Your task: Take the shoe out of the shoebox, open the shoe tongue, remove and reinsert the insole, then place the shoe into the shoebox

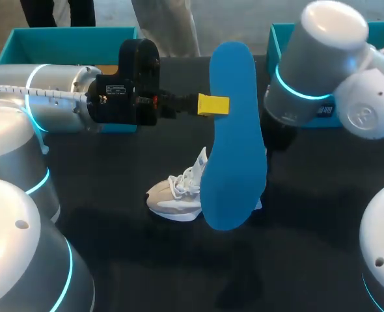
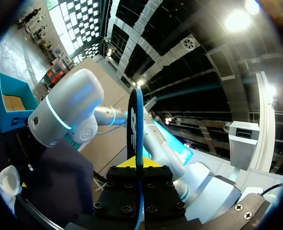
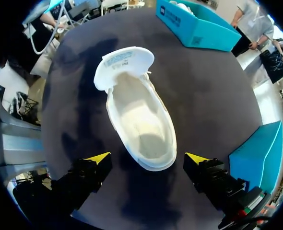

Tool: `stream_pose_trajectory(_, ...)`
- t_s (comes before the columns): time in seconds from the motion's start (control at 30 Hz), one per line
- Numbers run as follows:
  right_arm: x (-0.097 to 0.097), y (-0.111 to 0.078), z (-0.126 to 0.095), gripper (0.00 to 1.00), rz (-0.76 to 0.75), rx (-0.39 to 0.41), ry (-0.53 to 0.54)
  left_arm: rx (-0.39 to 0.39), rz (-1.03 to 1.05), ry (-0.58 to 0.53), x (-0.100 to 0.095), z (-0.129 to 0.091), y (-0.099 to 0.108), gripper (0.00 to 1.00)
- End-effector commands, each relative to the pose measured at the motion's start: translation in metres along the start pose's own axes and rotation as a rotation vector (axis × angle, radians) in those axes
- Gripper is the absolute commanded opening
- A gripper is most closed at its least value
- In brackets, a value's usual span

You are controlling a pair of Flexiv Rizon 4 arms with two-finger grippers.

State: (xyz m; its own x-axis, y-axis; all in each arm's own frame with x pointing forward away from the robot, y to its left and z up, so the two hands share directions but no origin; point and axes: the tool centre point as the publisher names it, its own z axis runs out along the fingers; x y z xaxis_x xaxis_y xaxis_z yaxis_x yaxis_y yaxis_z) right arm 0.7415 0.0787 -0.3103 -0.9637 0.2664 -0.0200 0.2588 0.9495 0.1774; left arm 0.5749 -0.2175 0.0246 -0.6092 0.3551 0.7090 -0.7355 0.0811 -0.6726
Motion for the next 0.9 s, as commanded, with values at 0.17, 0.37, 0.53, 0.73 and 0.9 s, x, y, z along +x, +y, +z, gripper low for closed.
stream_pose_trajectory(0.17, 0.006, 0.013, -0.007, 1.00, -0.091, 0.121, 0.011, 0.002, 0.000, -0.002, 0.001, 0.000, 0.002, 0.00)
stream_pose_trajectory(0.37, 0.013, 0.016, -0.008, 1.00, -0.167, 0.121, 0.005, 0.002, 0.000, -0.002, 0.001, 0.000, 0.002, 0.00)
stream_pose_trajectory(0.53, 0.015, 0.015, -0.006, 1.00, -0.181, 0.099, 0.004, 0.002, 0.000, -0.002, 0.001, 0.000, 0.002, 0.00)
stream_pose_trajectory(0.73, 0.015, 0.015, -0.006, 1.00, -0.181, 0.099, 0.004, 0.002, 0.000, -0.002, 0.001, 0.000, 0.002, 0.00)
stream_pose_trajectory(0.9, 0.015, 0.015, -0.006, 1.00, -0.181, 0.099, 0.004, 0.002, 0.000, -0.002, 0.001, 0.000, 0.002, 0.00)
